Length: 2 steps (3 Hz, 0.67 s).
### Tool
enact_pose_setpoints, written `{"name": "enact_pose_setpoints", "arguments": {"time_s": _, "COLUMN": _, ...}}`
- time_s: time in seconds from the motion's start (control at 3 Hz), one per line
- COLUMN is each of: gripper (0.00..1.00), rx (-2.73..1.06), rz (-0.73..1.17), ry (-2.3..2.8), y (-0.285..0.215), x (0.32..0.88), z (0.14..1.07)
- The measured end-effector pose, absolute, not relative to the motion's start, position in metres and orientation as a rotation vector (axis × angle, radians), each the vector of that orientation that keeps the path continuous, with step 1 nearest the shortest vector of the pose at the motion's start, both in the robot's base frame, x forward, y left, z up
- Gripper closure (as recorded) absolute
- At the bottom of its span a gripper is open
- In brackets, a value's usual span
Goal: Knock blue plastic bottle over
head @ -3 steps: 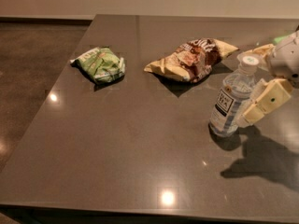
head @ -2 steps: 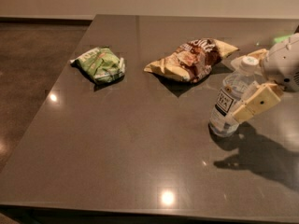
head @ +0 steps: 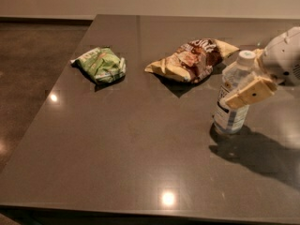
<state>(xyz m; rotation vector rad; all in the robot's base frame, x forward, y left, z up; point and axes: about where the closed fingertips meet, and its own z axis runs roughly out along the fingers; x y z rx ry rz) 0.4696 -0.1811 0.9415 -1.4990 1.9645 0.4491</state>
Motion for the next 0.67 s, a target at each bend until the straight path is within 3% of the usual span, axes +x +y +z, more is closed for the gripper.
{"name": "enact_pose_setpoints", "arguments": {"time_s": 0.67, "gripper": 1.00, "rx": -1.839, "rz": 0.288, "ry": 2.038, "y": -0.145, "x": 0.465, "z": 0.966}}
